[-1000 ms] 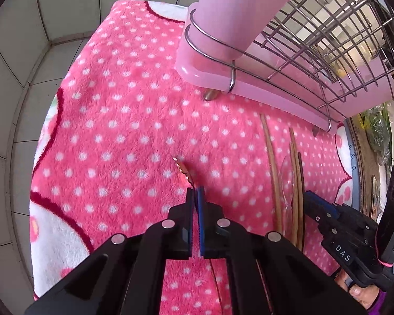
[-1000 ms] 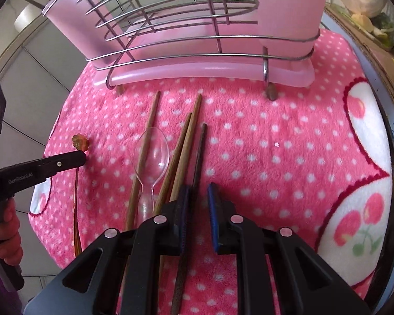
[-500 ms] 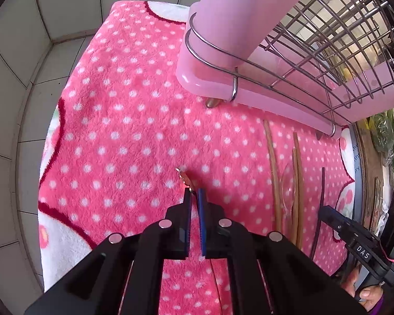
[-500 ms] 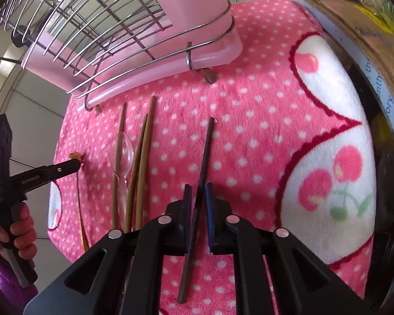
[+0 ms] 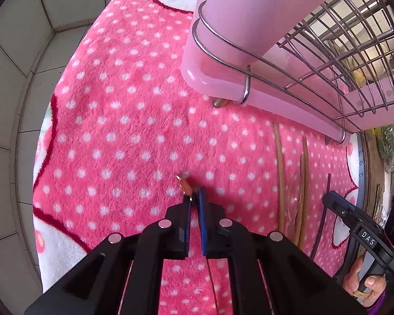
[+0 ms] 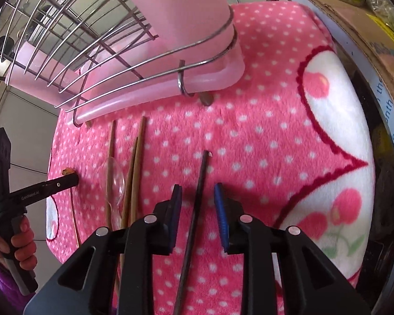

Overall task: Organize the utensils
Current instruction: 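Grasp a dark chopstick with the right tool while the left tool holds the gold spoon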

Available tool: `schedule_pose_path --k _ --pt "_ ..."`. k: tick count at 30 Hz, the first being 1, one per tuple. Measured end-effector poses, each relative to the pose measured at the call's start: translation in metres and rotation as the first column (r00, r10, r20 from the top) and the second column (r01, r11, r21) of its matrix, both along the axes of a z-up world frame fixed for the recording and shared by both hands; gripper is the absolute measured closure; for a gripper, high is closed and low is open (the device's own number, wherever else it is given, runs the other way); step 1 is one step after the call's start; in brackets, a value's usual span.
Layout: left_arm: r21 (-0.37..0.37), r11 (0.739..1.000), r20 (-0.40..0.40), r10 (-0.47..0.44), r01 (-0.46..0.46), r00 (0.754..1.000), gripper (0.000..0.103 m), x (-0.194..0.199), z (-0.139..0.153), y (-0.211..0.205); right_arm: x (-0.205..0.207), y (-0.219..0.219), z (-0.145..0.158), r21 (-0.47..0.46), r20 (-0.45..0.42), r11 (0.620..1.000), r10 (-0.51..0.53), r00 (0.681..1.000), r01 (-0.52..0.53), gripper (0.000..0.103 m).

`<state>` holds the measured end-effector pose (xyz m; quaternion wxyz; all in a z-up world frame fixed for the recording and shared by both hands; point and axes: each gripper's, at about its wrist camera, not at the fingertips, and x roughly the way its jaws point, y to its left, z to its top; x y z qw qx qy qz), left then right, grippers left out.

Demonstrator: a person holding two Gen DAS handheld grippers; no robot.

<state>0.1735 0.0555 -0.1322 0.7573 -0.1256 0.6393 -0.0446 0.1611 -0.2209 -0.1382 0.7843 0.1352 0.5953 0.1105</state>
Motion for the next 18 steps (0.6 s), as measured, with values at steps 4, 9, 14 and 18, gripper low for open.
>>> schedule_pose_path --k 4,9,14,18 --pt "-0.004 1.000 -0.016 0.013 -0.013 1.000 0.098 0.010 -0.005 -0.010 -0.003 0.006 -0.001 -0.042 0.043 0.999 0.000 0.999 0.002 0.094" --pt "-0.021 1.000 0.020 0.014 -0.013 1.000 0.098 0.005 -0.001 -0.009 -0.013 -0.009 0.002 0.060 0.062 0.997 -0.051 0.997 0.047 0.097" --pt "-0.045 0.999 0.112 0.012 -0.007 0.994 0.099 -0.015 0.025 -0.002 -0.032 -0.035 0.025 0.125 0.148 0.990 -0.076 0.986 0.058 0.097" --pt "-0.051 0.999 0.240 0.011 0.001 0.971 0.100 -0.034 0.056 -0.001 -0.048 -0.044 0.045 0.128 0.227 0.990 -0.089 0.970 0.061 0.097"
